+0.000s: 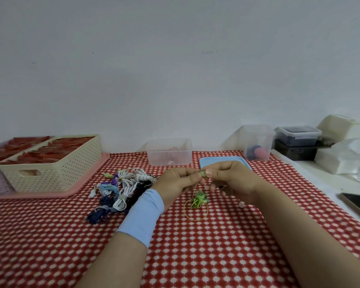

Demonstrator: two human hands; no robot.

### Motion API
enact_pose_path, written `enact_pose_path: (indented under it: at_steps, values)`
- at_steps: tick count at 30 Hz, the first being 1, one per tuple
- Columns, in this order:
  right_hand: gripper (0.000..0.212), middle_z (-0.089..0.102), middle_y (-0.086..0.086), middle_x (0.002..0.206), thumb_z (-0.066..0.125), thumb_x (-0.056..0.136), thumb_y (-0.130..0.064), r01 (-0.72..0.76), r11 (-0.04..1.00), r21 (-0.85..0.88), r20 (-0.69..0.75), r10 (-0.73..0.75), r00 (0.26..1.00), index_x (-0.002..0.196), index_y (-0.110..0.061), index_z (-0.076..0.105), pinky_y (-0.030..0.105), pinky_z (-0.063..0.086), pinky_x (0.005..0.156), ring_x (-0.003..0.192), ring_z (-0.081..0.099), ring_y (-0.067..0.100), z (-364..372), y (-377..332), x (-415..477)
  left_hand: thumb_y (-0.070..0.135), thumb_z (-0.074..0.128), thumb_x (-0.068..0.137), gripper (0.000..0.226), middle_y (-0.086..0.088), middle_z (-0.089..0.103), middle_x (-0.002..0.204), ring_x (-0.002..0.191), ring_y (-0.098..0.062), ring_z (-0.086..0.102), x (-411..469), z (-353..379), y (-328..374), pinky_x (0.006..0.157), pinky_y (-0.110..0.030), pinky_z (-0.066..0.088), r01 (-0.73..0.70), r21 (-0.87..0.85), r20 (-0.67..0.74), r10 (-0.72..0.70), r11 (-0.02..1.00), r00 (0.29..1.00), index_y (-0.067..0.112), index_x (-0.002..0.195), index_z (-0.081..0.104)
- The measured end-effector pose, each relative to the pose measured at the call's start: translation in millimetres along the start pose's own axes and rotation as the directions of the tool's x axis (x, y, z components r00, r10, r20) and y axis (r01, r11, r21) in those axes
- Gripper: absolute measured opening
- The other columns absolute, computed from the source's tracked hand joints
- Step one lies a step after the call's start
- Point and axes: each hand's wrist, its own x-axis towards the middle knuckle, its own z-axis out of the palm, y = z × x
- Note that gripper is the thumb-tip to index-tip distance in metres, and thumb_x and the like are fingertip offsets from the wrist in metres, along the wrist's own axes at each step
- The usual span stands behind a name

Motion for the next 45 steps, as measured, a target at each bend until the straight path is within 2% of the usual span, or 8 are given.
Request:
enact_pose_path:
  at_steps: [4, 9, 14, 21, 26, 31, 38, 45]
  values:
    - [0.020, 0.078, -0.001, 0.096, 0.070, 0.091, -0.026, 0.033, 0.988, -0.148, -0.119, -0.051, 0.992, 0.108, -0.016, 0.076, 0.025, 0.040, 0.054, 0.064, 0.066, 0.014, -5.7, -8.5, -2.5, 0.013, 0.066, 0.092, 0.012, 0.000, 0.075, 0.084, 0.067, -0.009, 0.058, 2.1, 1.9, 3.1, 0.072, -0.022, 0.051, -0.018, 0.065, -0.081, 0.023, 0.998, 0.996, 0.010, 0.101, 0.073]
    - [0.011, 0.072, -0.010, 0.084, 0.071, 0.092, -0.013, -0.039, 0.811, -0.583, -0.328, -0.191, 0.925, 0.089, -0.023, 0.076, 0.018, 0.047, 0.048, 0.055, 0.063, 0.014, -41.0, -10.8, -5.3, 0.015, 0.078, 0.081, 0.010, -0.013, 0.075, 0.088, 0.070, -0.011, 0.064, 2.9, 1.8, 4.0, 0.070, -0.015, 0.053, 0.010, 0.230, -0.232, 0.045, 0.973, 0.972, 0.013, 0.089, 0.073]
    - [0.015, 0.067, -0.007, 0.083, 0.074, 0.087, -0.008, -0.193, 0.584, -0.788, -0.297, -0.086, 0.951, 0.087, -0.022, 0.079, 0.028, 0.059, 0.077, 0.073, 0.067, 0.009, -63.1, -7.6, -8.0, 0.020, 0.082, 0.076, 0.018, 0.001, 0.074, 0.084, 0.080, -0.010, 0.070, 5.0, 1.5, 0.2, 0.071, -0.018, 0.054, 0.057, 0.452, -0.237, 0.058, 0.890, 0.970, 0.019, 0.088, 0.069]
    - [0.015, 0.075, -0.014, 0.095, 0.079, 0.083, -0.015, -0.279, 0.472, -0.836, -0.269, 0.089, 0.959, 0.088, -0.029, 0.081, 0.029, 0.054, 0.093, 0.091, 0.066, 0.005, -69.1, -6.6, -11.2, 0.018, 0.069, 0.086, 0.046, 0.008, 0.070, 0.075, 0.080, -0.009, 0.065, 2.7, -2.3, -0.7, 0.096, -0.027, 0.046, 0.000, 0.566, -0.124, 0.085, 0.824, 0.989, 0.033, 0.130, 0.063]
    - [0.010, 0.076, -0.015, 0.086, 0.083, 0.078, -0.021, -0.295, 0.461, -0.837, -0.269, 0.123, 0.955, 0.081, -0.030, 0.082, 0.031, 0.056, 0.090, 0.087, 0.067, 0.006, -67.0, -2.0, -5.7, 0.025, 0.074, 0.085, 0.028, 0.009, 0.070, 0.098, 0.089, -0.002, 0.061, 2.7, -3.2, -0.6, 0.091, -0.024, 0.048, 0.019, 0.596, -0.149, 0.087, 0.803, 0.985, 0.033, 0.112, 0.074]
    - [0.012, 0.075, -0.013, 0.084, 0.078, 0.084, -0.021, -0.257, 0.460, -0.850, -0.250, 0.076, 0.965, 0.077, -0.031, 0.079, 0.026, 0.057, 0.081, 0.083, 0.067, 0.006, -58.9, -1.8, -4.3, 0.029, 0.076, 0.082, 0.018, 0.006, 0.074, 0.093, 0.082, -0.010, 0.070, 2.1, -4.4, -0.1, 0.089, -0.026, 0.050, 0.042, 0.552, -0.179, 0.069, 0.832, 0.981, 0.033, 0.100, 0.071]
    - [0.017, 0.074, -0.013, 0.083, 0.078, 0.085, -0.017, -0.150, 0.591, -0.792, -0.227, -0.057, 0.972, 0.078, -0.033, 0.077, 0.026, 0.055, 0.077, 0.082, 0.067, 0.007, -45.6, -4.5, -1.4, 0.029, 0.073, 0.085, 0.020, 0.007, 0.069, 0.092, 0.088, -0.007, 0.065, 1.8, -5.7, -2.1, 0.089, -0.027, 0.050, 0.026, 0.626, -0.189, 0.120, 0.780, 0.975, 0.033, 0.104, 0.070]
    - [0.006, 0.074, -0.012, 0.079, 0.086, 0.075, -0.028, -0.245, 0.478, -0.843, -0.269, 0.020, 0.963, 0.075, -0.027, 0.080, 0.032, 0.058, 0.083, 0.082, 0.067, 0.007, -56.0, -10.9, -9.8, 0.037, 0.081, 0.077, 0.021, 0.007, 0.071, 0.080, 0.078, -0.007, 0.065, 1.7, -3.8, 0.5, 0.078, -0.022, 0.052, 0.070, 0.691, -0.186, 0.083, 0.720, 0.979, 0.026, 0.095, 0.077]
